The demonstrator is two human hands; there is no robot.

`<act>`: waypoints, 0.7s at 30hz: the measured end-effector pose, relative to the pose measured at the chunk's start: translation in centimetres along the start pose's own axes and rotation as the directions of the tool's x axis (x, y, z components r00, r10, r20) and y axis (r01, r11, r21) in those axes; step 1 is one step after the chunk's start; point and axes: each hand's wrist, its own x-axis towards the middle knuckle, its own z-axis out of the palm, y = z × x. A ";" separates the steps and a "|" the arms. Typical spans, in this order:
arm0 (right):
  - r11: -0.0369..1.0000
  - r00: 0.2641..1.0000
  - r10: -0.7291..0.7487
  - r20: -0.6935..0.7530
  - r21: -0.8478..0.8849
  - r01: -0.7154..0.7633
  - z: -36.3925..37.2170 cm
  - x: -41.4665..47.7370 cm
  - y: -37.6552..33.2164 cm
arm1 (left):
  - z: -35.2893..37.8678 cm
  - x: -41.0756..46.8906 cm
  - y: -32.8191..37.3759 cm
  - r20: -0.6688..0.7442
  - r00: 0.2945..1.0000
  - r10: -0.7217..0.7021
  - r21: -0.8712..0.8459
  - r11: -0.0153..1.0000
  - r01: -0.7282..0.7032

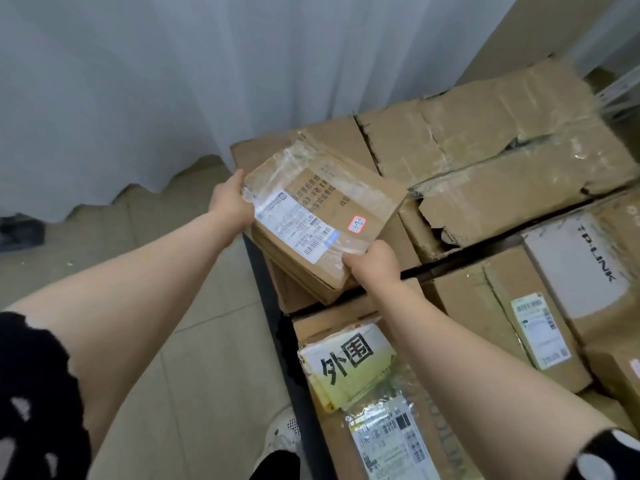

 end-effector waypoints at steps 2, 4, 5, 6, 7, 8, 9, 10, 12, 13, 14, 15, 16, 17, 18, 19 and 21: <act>0.998 0.998 0.047 -0.031 0.033 -0.046 -0.1 0.4 -0.5 | 0.4 -0.4 -0.2 -0.063 0.993 -0.101 -0.027 0.995 0.100; 0.998 0.992 0.056 -0.111 0.007 -0.056 -0.8 1.0 -1.3 | 0.9 -1.0 -0.3 -0.059 0.967 -0.249 -0.114 0.964 0.241; 0.999 0.988 0.028 -0.153 -0.033 -0.033 -1.3 1.5 -1.6 | 1.3 -1.1 -0.4 -0.033 0.949 -0.312 -0.150 0.941 0.304; 0.997 0.983 -0.008 -0.182 -0.076 -0.006 -1.8 1.9 -2.0 | 1.7 -1.2 -0.7 0.006 0.933 -0.359 -0.163 0.921 0.355; 0.993 0.980 -0.045 -0.196 -0.117 0.022 -2.4 2.5 -2.2 | 2.2 -1.4 -1.0 0.045 0.921 -0.387 -0.162 0.907 0.389; 0.986 0.977 -0.079 -0.200 -0.160 0.047 -2.7 3.2 -2.3 | 2.5 -1.5 -1.3 0.080 0.914 -0.397 -0.153 0.901 0.405; 0.977 0.975 -0.109 -0.196 -0.202 0.068 -3.1 4.0 -2.3 | 2.9 -1.5 -1.5 0.113 0.913 -0.393 -0.136 0.904 0.406; 0.966 0.974 -0.136 -0.181 -0.242 0.090 -3.3 4.7 -2.2 | 3.2 -1.4 -1.7 0.128 0.917 -0.378 -0.116 0.913 0.392; 0.941 0.974 -0.178 -0.140 -0.314 0.126 -3.6 6.1 -2.1 | 3.6 -0.9 -1.7 0.122 0.925 -0.359 -0.104 0.922 0.372; 0.933 0.977 -0.178 -0.114 -0.334 0.130 -3.7 6.7 -2.0 | 3.6 -0.7 -1.6 0.119 0.926 -0.357 -0.121 0.921 0.371; 0.931 0.980 -0.174 -0.093 -0.341 0.132 -3.7 7.3 -1.9 | 3.6 -0.4 -1.6 0.115 0.929 -0.351 -0.136 0.921 0.365; 0.932 0.982 -0.170 -0.079 -0.337 0.134 -3.7 8.0 -1.9 | 3.5 -0.1 -1.5 0.110 0.935 -0.339 -0.146 0.924 0.352; 0.934 0.983 -0.168 -0.070 -0.331 0.136 -3.6 8.5 -1.8 | 3.4 0.1 -1.4 0.100 0.940 -0.327 -0.153 0.928 0.339; 0.933 0.984 -0.168 -0.063 -0.332 0.138 -3.6 9.0 -1.9 | 3.3 0.2 -1.4 0.092 0.945 -0.313 -0.156 0.933 0.324; 0.931 0.985 -0.164 -0.053 -0.338 0.137 -3.7 9.2 -1.9 | 3.3 0.4 -1.5 0.089 0.949 -0.302 -0.162 0.936 0.313; 0.930 0.987 -0.153 -0.039 -0.342 0.130 -3.9 9.2 -1.9 | 3.3 0.4 -1.6 0.100 0.948 -0.301 -0.193 0.929 0.315; 0.937 0.994 -0.113 0.002 -0.333 0.107 -4.6 8.8 -1.8 | 3.4 -0.1 -1.8 0.114 0.944 -0.308 -0.268 0.906 0.328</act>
